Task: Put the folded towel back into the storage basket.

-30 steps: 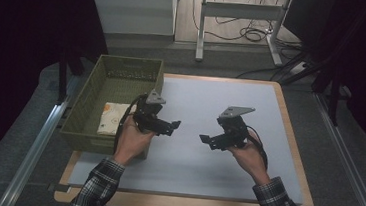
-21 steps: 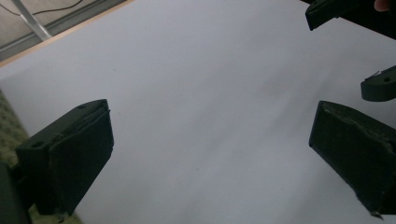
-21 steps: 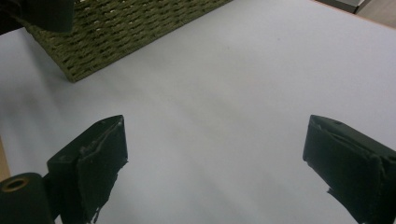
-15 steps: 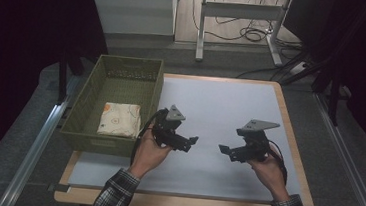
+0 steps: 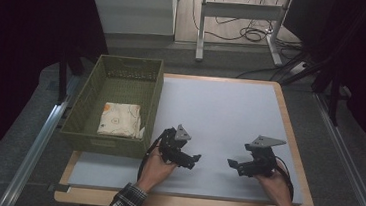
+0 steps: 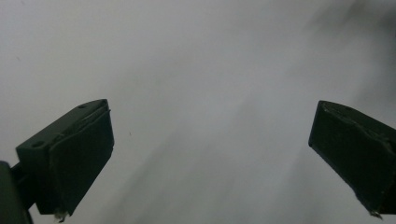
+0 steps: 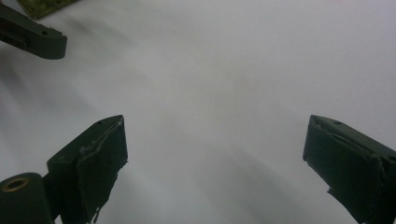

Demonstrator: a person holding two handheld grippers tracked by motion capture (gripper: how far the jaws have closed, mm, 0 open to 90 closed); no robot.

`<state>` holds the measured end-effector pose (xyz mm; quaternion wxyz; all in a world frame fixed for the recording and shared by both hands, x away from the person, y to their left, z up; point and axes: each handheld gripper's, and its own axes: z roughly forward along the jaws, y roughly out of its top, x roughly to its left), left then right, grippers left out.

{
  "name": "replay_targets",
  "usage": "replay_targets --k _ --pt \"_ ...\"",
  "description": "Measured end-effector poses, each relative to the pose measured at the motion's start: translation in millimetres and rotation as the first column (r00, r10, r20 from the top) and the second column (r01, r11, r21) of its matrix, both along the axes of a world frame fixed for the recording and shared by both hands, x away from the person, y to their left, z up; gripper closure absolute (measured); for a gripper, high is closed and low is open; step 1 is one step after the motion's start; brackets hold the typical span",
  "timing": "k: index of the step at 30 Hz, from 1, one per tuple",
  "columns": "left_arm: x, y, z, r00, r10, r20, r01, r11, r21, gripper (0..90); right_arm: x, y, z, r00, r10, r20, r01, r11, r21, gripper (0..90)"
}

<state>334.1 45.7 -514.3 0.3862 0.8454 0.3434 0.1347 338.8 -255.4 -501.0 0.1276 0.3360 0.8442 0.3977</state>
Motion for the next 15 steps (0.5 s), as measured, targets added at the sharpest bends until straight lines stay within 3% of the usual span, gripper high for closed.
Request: replay_targets --k 3,5,6,8,11,15 --pt "0.1 0.4 -11.7 0.9996 0.01 -0.028 -0.01 0.9999 0.011 0.6 -1.8 -2.6 -10.2 0.9999 -0.005 -0.016 0.005 1.0 -0.018 6.6" --pt "1.5 -0.6 -20.3 0.9985 0.017 -0.051 -0.015 0.9992 0.037 0.6 -2.1 -3.4 -17.0 0.9996 -0.008 -0.028 0.007 0.999 -0.038 6.6" --pt "3.1 -1.6 -27.3 0.998 0.024 -0.059 -0.02 0.9973 0.071 0.6 -2.0 -3.4 -19.7 0.9995 -0.008 -0.032 0.007 0.999 -0.049 6.6" --pt "3.8 0.2 -29.7 0.9978 0.031 -0.058 -0.028 0.9984 0.05 0.0 -2.0 -2.6 -28.4 0.9993 -0.015 -0.033 0.012 0.996 -0.092 5.8" --pt "3.1 -0.7 -30.0 0.9981 0.032 -0.052 -0.029 0.9979 0.057 0.7 -5.5 0.8 -31.4 0.9999 -0.007 0.011 0.008 0.992 -0.123 4.6" --pt "2.5 -0.6 -30.6 0.9986 0.032 -0.043 -0.03 0.9978 0.059 0.9 -5.8 0.9 -31.9 0.9999 -0.005 0.014 0.007 0.992 -0.125 4.7"
